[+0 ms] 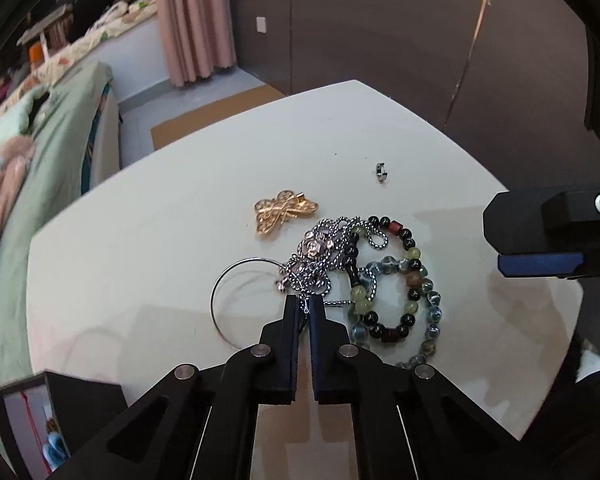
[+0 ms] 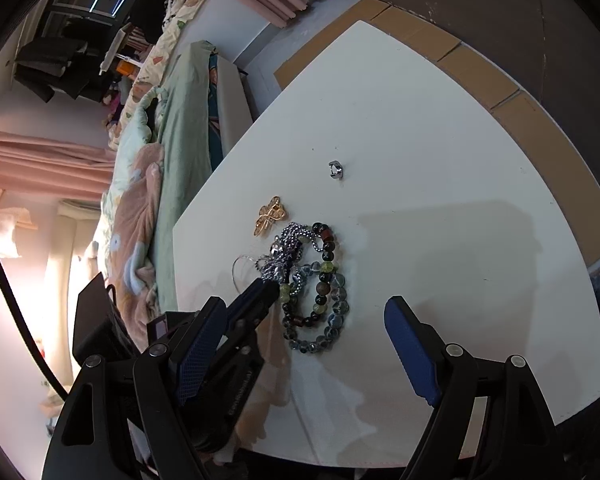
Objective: Organize jewelry
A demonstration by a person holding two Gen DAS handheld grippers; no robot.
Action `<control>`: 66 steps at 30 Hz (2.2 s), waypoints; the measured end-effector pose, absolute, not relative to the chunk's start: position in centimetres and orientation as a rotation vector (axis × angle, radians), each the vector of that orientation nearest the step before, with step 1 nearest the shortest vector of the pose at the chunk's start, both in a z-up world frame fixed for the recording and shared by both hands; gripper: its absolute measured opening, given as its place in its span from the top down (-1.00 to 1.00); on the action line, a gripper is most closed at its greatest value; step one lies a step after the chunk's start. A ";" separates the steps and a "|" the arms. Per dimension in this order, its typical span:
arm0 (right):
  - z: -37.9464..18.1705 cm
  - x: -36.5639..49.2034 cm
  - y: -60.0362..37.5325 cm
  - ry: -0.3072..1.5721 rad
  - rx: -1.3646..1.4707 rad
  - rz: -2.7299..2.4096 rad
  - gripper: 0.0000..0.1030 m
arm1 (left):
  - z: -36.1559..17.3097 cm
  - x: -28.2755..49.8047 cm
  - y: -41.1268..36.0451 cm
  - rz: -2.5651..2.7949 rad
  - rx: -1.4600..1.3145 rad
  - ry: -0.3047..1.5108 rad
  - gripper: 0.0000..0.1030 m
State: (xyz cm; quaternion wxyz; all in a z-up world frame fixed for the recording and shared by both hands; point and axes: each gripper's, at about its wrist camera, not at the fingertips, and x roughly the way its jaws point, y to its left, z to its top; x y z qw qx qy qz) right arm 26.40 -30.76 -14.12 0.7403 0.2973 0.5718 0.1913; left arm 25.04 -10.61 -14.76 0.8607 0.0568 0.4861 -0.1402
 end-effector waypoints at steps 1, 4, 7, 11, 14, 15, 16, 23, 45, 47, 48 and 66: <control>-14.1 26.4 -30.7 1.254 0.651 0.419 -0.58 | -14.6 24.8 -10.4 -0.295 0.109 1.021 0.92; -14.2 26.5 -31.0 1.255 0.652 0.418 -0.58 | -13.9 24.4 -10.0 -0.302 0.080 1.015 0.92; -14.2 26.5 -31.0 1.254 0.646 0.422 -0.58 | -12.7 23.9 -9.3 -0.315 0.031 1.007 0.92; -14.2 26.5 -30.8 1.258 0.632 0.429 -0.58 | -11.7 23.6 -8.6 -0.339 -0.018 1.013 0.92; -14.4 26.6 -30.5 1.265 0.626 0.428 -0.58 | -11.2 23.3 -7.8 -0.347 -0.057 1.012 0.92; -14.4 26.6 -30.4 1.267 0.626 0.428 -0.58 | -11.0 23.3 -7.6 -0.353 -0.070 1.009 0.92; -14.4 26.6 -30.4 1.270 0.627 0.430 -0.58 | -10.6 23.1 -7.3 -0.360 -0.089 1.004 0.92; -14.5 26.4 -28.9 1.284 0.669 0.496 -0.58 | -8.6 22.1 -5.3 -0.377 -0.159 0.952 0.92; -17.7 27.1 -22.4 1.324 0.985 0.582 -0.08 | -5.7 19.9 -1.5 -0.398 -0.261 0.860 0.92; -18.3 27.2 -22.3 1.330 1.004 0.552 -0.06 | -5.6 19.8 -1.4 -0.405 -0.264 0.858 0.92; -18.5 27.4 -22.1 1.332 1.005 0.530 -0.06 | -5.5 19.6 -1.3 -0.409 -0.266 0.857 0.92; -14.0 28.0 -22.5 1.120 0.829 0.459 0.91 | -4.1 18.3 2.1 -0.352 -0.294 0.817 0.92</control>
